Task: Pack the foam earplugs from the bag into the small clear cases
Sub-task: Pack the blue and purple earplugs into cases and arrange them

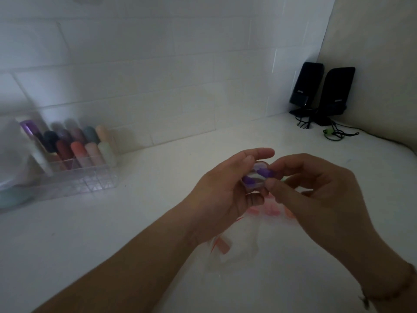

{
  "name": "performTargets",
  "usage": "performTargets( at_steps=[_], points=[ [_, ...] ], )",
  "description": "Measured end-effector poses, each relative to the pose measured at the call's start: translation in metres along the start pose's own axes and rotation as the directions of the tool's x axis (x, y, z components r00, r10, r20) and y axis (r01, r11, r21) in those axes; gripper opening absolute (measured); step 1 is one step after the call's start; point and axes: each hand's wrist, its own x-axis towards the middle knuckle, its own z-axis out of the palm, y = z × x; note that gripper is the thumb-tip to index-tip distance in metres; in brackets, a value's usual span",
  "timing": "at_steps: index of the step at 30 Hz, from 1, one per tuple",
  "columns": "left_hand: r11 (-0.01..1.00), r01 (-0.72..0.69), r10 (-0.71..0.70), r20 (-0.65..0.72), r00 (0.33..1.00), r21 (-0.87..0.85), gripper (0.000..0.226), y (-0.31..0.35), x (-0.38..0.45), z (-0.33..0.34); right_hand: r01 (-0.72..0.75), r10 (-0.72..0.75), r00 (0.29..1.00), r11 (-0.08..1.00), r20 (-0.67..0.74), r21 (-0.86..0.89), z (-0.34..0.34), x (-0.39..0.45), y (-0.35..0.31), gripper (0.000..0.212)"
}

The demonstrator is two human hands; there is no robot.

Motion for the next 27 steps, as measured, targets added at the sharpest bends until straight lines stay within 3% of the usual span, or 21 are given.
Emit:
performTargets(
  at_steps=[5, 11, 17, 21, 24, 27],
  points=[
    [0.984, -0.042, 0.051, -0.046, 0.998, 0.174, 0.033, 0.0, 0.0, -0.002, -0.111, 0.106, 0.994, 0.968, 0.035, 0.227, -0.005, 0.002, 0.001, 0.018],
    [0.968, -0.059, 0.073, -0.046, 0.996, 0.243, 0.037, -0.003, 0.0, -0.004, -0.225, 0.205, 0.974, 0.923, 0.095, 0.313, -0.005, 0.003, 0.002, 0.018],
    [0.988, -0.066, 0.067, -0.004, 0.998, 0.14, 0.036, -0.006, -0.001, -0.002, -0.193, 0.181, 0.981, 0.959, 0.074, 0.209, -0.002, 0.002, 0.005, 0.022],
    [0.999, -0.037, 0.036, 0.036, 0.999, 0.03, 0.031, -0.003, 0.0, 0.0, -0.054, 0.054, 0.998, 0.998, 0.03, -0.018, -0.001, -0.002, 0.0, 0.022],
    [0.997, 0.0, 0.003, 0.026, 1.0, -0.084, 0.049, 0.001, 0.001, -0.002, -0.063, 0.072, 0.993, 0.993, -0.092, 0.102, -0.009, 0.0, 0.004, 0.022],
    [0.996, -0.04, 0.04, 0.007, 0.999, 0.073, 0.067, 0.002, -0.001, -0.003, -0.127, 0.136, 0.989, 0.98, -0.052, 0.155, -0.008, 0.003, 0.006, 0.006]
  ],
)
